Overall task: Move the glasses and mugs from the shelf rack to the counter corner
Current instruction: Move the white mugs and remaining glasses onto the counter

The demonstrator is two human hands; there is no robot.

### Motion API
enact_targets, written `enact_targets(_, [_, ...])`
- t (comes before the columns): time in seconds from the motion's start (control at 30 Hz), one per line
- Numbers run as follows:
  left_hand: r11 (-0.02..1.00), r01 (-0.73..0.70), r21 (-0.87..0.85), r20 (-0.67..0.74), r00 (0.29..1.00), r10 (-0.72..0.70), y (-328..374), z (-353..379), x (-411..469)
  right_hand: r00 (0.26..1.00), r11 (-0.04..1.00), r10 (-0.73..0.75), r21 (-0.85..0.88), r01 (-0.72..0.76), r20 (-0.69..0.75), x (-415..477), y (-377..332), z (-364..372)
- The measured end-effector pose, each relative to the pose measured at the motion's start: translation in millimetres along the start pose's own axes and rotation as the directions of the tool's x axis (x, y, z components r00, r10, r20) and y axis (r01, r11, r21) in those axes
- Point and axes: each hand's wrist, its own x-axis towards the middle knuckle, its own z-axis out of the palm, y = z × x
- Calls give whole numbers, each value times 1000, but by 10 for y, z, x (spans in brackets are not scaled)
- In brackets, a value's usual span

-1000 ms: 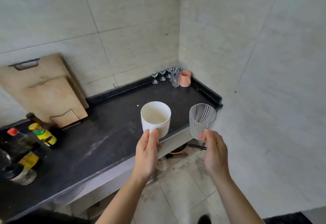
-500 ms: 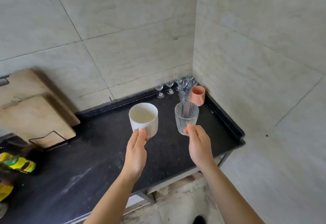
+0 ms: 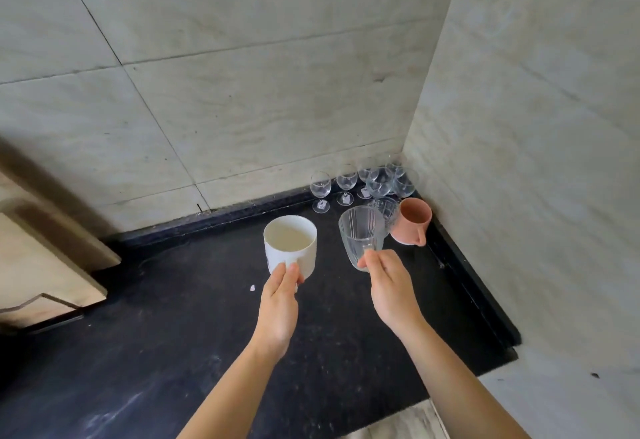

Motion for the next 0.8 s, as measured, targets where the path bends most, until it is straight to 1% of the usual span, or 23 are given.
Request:
enact_targets(0.17, [999,40,26,15,999,-40,-192,88,422,995,995,103,0,-103,5,423,202,193])
enact_targets(0.37, [988,148,53,-16,989,-147,-571,340,816,982,983,186,-10,-186,21,859,680,411])
enact_targets(0.5, [980,192,46,-63,980,-189,-716,559,1108,985,986,166,-36,-164,52,1148,875,492])
enact_targets(0.6, [976,210,57,-100,974,-203,-779,707,1354,987,989,149,-22,-148,65,1369,932,541])
enact_targets(0.8, [981,181,70,-163,972,-168,-812,901,1769,992,993,118,13,-119,33,1710,968,662])
